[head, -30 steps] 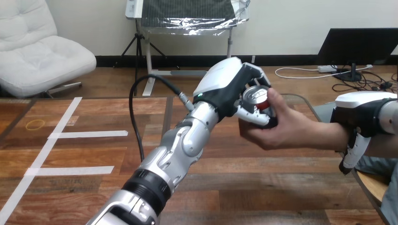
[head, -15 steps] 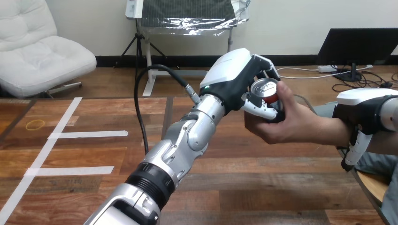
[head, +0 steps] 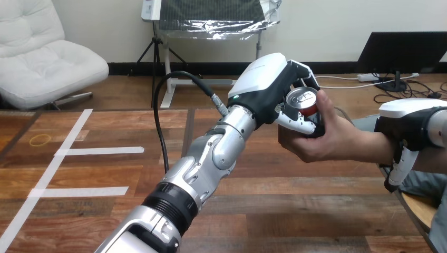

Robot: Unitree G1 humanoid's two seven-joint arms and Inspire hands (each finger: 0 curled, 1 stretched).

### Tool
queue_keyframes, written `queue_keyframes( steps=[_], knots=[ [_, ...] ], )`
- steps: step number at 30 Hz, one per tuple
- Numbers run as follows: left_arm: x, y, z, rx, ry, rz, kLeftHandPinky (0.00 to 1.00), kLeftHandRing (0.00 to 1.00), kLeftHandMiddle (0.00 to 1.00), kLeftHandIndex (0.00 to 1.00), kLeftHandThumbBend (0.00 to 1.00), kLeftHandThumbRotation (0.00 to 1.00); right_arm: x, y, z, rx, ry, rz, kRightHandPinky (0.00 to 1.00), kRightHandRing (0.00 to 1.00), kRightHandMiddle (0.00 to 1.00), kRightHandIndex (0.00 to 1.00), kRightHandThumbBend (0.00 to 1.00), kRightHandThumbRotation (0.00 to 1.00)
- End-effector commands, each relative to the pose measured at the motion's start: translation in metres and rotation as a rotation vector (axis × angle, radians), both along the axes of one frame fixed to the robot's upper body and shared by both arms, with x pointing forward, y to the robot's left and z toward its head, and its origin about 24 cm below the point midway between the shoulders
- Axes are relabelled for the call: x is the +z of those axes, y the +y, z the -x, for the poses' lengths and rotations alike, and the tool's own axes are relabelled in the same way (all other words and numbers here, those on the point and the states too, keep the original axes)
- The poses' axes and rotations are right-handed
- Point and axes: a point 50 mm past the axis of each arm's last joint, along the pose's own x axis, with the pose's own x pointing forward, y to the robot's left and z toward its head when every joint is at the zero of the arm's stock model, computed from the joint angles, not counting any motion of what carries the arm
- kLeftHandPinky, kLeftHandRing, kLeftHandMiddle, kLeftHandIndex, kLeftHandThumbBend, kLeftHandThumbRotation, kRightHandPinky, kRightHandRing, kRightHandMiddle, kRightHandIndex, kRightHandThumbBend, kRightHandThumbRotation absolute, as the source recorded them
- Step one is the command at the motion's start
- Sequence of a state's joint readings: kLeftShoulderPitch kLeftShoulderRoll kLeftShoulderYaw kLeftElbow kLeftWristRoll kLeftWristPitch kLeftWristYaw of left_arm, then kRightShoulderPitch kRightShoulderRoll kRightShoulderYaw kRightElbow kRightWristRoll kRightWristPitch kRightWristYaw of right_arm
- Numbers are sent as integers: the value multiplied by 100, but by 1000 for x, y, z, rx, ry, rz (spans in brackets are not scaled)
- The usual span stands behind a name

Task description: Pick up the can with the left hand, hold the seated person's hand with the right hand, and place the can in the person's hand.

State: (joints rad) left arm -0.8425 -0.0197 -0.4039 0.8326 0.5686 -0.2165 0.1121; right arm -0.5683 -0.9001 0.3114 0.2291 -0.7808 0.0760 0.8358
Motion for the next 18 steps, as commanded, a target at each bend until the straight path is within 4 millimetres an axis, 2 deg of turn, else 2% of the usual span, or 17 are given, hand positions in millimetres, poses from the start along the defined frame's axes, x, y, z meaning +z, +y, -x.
queue_keyframes(
  steps=[1, 3, 13, 15, 18],
  knots=[
    [22, -18, 0, -49, -84, -6, 47, 43, 46, 48, 61, 0, 36, 4, -7, 26, -115, 1, 31, 40, 51, 48, 71, 0],
    [22, -18, 0, -48, -81, -10, 49, 43, 47, 48, 61, 0, 36, 4, -7, 31, -116, 3, 30, 40, 51, 48, 71, 0],
    [21, -15, -1, -49, -88, -18, 52, 45, 48, 48, 62, 0, 34, 3, -6, 55, -124, 7, 43, 55, 62, 48, 70, 0],
    [21, -14, -1, -48, -89, -19, 49, 45, 48, 48, 62, 0, 34, 2, -6, 70, -127, 7, 48, 58, 64, 49, 70, 0],
    [21, -13, -2, -45, -95, -26, 44, 44, 48, 49, 62, 0, 34, 2, -5, 69, -133, -2, 47, 57, 63, 52, 71, 0]
  ],
)
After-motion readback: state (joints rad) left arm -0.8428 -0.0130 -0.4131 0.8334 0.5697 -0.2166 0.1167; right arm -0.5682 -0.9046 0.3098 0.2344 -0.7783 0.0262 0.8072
